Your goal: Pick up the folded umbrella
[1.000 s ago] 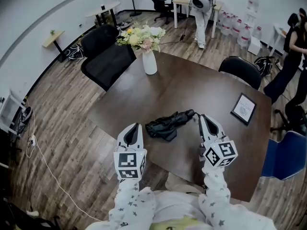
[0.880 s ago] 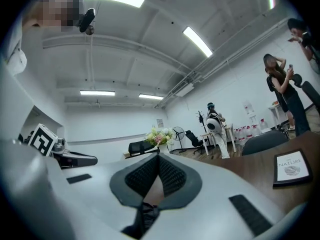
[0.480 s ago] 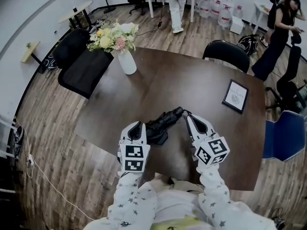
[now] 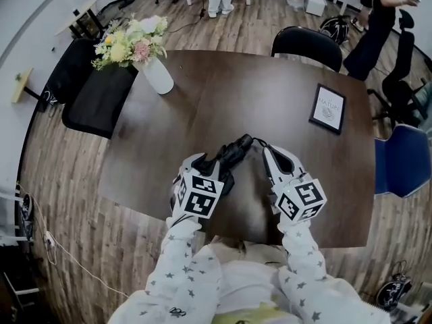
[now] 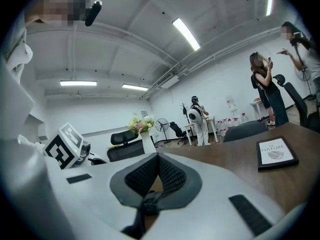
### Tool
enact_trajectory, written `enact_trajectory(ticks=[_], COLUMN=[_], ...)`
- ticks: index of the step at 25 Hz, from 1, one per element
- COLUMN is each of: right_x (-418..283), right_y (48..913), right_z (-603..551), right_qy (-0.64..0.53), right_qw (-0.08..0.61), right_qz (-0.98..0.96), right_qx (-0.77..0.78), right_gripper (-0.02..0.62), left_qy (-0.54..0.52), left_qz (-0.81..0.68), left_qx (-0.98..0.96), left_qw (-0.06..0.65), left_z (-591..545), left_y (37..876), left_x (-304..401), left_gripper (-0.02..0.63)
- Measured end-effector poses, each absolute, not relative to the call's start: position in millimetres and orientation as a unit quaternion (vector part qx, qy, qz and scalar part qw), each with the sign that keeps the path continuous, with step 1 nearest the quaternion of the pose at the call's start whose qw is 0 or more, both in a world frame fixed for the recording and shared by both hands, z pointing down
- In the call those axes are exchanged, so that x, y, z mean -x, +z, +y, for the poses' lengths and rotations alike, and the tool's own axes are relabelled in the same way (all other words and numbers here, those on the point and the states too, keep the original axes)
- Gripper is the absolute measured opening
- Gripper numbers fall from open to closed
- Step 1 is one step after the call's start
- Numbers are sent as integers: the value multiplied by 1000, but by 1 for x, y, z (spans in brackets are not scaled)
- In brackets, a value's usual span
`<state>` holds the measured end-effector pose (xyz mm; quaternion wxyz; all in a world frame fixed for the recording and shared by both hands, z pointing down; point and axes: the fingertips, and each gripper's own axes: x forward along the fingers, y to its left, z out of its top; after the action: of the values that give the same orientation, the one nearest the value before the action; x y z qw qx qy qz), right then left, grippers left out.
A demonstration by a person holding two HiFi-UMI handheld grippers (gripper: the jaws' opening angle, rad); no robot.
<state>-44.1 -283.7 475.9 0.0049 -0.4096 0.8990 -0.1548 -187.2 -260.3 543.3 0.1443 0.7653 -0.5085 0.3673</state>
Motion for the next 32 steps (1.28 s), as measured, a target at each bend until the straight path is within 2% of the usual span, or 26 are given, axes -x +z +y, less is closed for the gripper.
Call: enact_trajectory(ticks=[4,6,12,32], right_x=[36,33,26,6], right_y=[485,489,503,532], right_z=[-279,-279,-278,-273], right_qy=[-165,-171,-187,-217], right_qw=[1,2,-1,-9], right_qz=[889,885,876,856], right_qx=[428,433,445,469], right_gripper=[21,21,21,21], left_qy=[408,422,472,536], left_qz=[-467,-450,-412,-354], left_qx=[-766,-767,-758,-738], left_qw=[166,175,182,206], left_z=[-263,-265,-271,-273], left_y=[571,586,623,670], left_x=[177,172,168,160], left_gripper=[187,268,328,347])
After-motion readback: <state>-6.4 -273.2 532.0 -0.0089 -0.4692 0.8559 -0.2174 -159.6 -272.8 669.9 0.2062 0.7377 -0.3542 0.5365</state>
